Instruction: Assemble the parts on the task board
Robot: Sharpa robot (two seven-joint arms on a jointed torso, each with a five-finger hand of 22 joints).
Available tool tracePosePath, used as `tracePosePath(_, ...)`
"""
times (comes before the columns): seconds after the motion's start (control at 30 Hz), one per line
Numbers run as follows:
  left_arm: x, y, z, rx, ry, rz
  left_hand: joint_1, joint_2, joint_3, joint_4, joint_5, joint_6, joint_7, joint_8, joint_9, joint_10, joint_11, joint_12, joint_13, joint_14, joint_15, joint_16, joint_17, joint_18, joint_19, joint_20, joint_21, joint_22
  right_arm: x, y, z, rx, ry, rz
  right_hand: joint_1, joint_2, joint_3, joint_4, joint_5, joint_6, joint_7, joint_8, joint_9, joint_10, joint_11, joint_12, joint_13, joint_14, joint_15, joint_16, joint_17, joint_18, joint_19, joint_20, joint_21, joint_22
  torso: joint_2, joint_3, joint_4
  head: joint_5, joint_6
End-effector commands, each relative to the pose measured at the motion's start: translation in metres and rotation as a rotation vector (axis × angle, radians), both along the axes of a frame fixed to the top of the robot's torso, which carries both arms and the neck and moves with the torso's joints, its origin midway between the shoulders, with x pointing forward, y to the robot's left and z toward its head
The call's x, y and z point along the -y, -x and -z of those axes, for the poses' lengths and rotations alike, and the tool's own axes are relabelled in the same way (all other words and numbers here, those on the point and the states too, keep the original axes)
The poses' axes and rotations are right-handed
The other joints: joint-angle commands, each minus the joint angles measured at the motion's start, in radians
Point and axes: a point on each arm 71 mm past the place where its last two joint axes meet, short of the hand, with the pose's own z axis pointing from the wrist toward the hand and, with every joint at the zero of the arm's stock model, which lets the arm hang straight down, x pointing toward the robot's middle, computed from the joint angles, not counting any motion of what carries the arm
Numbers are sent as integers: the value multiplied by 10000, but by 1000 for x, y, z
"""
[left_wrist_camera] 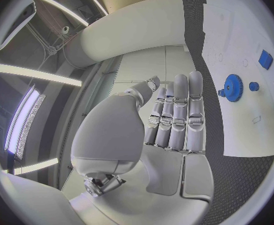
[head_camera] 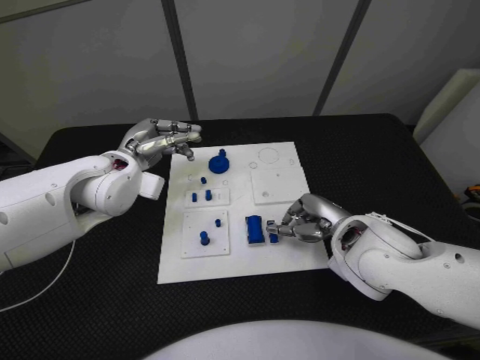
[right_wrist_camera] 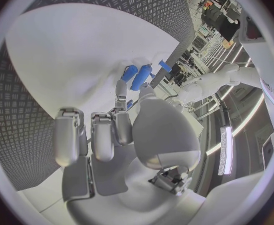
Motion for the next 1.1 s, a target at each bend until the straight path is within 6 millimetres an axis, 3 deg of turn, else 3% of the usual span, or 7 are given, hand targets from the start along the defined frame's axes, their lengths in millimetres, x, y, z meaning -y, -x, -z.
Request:
tracePosePath(0.03, 1, 0, -1, 13, 53, 99, -55, 77, 37, 48, -18, -42, 2, -60, -7, -69, 14, 40, 4, -43, 41, -2, -11, -95, -19, 40, -35, -17, -3, 4, -2, 28, -166, -957, 225, -44, -74, 2, -3, -88, 1, 44, 30, 200, -51, -13, 1020, 908, -90, 43, 2000, -126, 272, -84, 43, 1366, -3, -2, -24, -19, 3)
tracePosePath(0.17, 1, 0, 0, 5, 54, 108, -55, 77, 37, 48, -18, -42, 2, -60, -7, -69, 14, 40, 4, -43, 41, -2, -11, -95, -19, 40, -35, -17, -2, 7, -2, -140, -28, -1310, 423, -71, -93, -21, 5, -99, 1, 67, 53, 202, -50, -11, 1026, 909, -89, 46, 2008, -126, 269, -83, 40, 1365, -8, 0, -38, -45, 9)
tracePosePath(0.4, 1, 0, 0, -17, 52, 112, -55, 77, 37, 48, -18, -42, 2, -60, -7, -69, 14, 40, 4, -43, 41, -2, -11, -95, -19, 40, -35, -17, 3, 8, 0, -333, 210, -1528, 681, -39, -96, -52, -12, -112, 1, 94, 79, 207, -51, -3, 1038, 910, -89, 49, 2014, -126, 269, -82, 39, 1368, -3, -3, 10, -96, 11)
tracePosePath(1.1, 1, 1, 2, -50, 51, 124, -62, 89, 41, 62, -18, -53, 6, -63, -8, -84, 18, 43, 4, -50, 46, -2, -15, -96, -17, 44, -46, -23, 10, -6, 11, -415, 437, -776, 739, 116, -164, 38, 55, -102, -3, 134, 114, 238, -53, 53, 1085, 919, -89, 68, 2054, -135, 291, -82, 64, 1406, 17, -6, 23, -50, -62)
